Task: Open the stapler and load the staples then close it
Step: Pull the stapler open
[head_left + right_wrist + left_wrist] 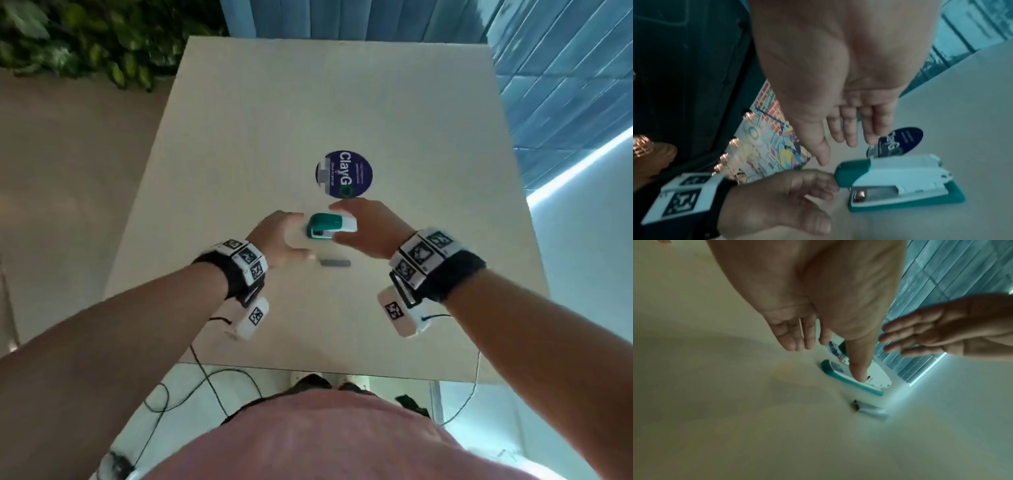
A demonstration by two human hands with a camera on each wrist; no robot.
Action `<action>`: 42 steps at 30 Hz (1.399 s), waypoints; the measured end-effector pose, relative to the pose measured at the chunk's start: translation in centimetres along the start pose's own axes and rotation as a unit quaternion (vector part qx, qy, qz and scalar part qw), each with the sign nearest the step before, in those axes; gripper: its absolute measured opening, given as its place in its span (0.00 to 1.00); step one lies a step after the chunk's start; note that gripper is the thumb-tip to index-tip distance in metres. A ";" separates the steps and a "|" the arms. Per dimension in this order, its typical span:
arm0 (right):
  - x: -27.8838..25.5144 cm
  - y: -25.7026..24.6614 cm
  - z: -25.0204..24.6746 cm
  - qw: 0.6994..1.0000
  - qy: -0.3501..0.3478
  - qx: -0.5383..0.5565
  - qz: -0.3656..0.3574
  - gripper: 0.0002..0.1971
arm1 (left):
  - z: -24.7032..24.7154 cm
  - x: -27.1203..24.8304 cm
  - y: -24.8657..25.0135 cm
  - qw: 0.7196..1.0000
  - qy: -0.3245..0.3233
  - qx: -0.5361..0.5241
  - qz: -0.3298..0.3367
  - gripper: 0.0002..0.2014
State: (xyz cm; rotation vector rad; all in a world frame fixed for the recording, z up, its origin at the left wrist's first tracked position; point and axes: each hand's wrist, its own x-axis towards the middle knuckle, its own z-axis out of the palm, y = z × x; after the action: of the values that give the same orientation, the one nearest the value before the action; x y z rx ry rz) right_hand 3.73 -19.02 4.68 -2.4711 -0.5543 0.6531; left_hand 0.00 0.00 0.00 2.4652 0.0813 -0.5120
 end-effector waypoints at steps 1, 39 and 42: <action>1.0 -0.2 0.4 1.000 -0.002 -0.010 0.000 0.28 | -0.1 0.4 0.6 1.000 -0.001 0.017 0.016 0.37; -0.4 14.3 -2.0 0.989 0.075 -0.084 0.100 0.16 | 2.2 5.0 -1.7 0.992 0.066 -0.087 0.070 0.20; -0.3 14.7 -1.7 0.990 0.076 -0.072 0.090 0.16 | 2.2 5.0 -1.8 0.992 0.060 -0.084 0.068 0.20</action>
State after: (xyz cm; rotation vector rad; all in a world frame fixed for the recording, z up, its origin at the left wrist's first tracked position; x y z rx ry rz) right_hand 8.05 -31.33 -2.34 -2.7024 -0.3333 0.5023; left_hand 3.49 -0.15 -4.53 2.3151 0.0041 -0.2848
